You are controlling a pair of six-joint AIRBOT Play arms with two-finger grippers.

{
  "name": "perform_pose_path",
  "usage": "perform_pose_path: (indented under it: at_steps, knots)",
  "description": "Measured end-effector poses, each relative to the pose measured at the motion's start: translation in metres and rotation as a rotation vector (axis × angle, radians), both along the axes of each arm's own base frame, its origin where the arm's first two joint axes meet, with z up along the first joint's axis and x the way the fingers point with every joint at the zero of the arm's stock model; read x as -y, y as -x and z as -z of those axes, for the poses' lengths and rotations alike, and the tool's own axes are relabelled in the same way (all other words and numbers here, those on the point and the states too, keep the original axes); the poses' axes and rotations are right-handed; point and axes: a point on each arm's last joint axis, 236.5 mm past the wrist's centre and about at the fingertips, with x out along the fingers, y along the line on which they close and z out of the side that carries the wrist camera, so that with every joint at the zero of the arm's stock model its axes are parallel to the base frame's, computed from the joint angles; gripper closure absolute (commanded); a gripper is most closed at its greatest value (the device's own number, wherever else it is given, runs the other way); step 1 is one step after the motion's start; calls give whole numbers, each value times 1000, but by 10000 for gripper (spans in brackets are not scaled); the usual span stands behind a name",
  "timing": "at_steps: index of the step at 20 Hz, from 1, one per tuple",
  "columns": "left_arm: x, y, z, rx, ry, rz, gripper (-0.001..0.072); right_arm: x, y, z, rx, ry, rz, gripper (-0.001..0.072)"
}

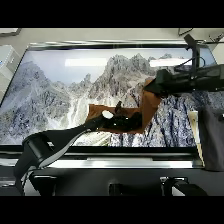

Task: Fold the clothes and pants, and hang the long-sleeved shirts on hangers.

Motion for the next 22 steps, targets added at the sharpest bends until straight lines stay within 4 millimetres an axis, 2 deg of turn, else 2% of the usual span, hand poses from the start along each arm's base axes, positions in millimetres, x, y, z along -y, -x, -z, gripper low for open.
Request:
perform_pose_path:
  at_steps: [2,3,4,6,8,10,12,13,14,15,16,17,19,20,22]
  knots:
    - [-1,-11,-1,20,18,-28,680,-10,-2,10,-26,2,-17,677]
    - [-10,-22,-2,43,18,-32,680,-17,-3,17,-47,3,-33,677]
    - [-22,-33,-5,77,9,-19,680,-25,-6,25,-63,3,-48,677]
    - [-62,-61,-19,173,-38,30,680,-47,-15,44,-89,-2,-70,677]
    - [-128,-94,-36,274,-151,61,679,-76,-25,64,-109,-17,-92,676]
    - [-213,-124,-60,361,-302,62,678,-110,-34,91,-138,-41,-112,676]
    - [-305,-142,-92,418,-443,18,677,-146,-40,125,-189,-63,-124,674]
    - [-343,-146,-110,437,-495,-17,677,-163,-42,145,-220,-75,-122,658]
    - [-377,-144,-128,456,-541,-44,677,-179,-43,165,-251,-88,-117,521]
    - [-404,-141,-146,474,-577,-73,677,-195,-44,184,-288,-108,-105,215]
    - [-428,-137,-163,497,-611,-105,677,-208,-46,200,-321,-134,-87,40]
    - [-444,-132,-177,514,-636,-124,676,-220,-48,212,-346,-166,-68,27]
    - [-464,-122,-200,553,-674,-148,676,-228,-60,219,-359,-228,-34,27]
    - [-471,-118,-208,567,-689,-156,676,-222,-69,214,-348,-254,-22,27]
    - [-478,-112,-217,584,-708,-158,676,-188,-91,199,-310,-263,-1,28]
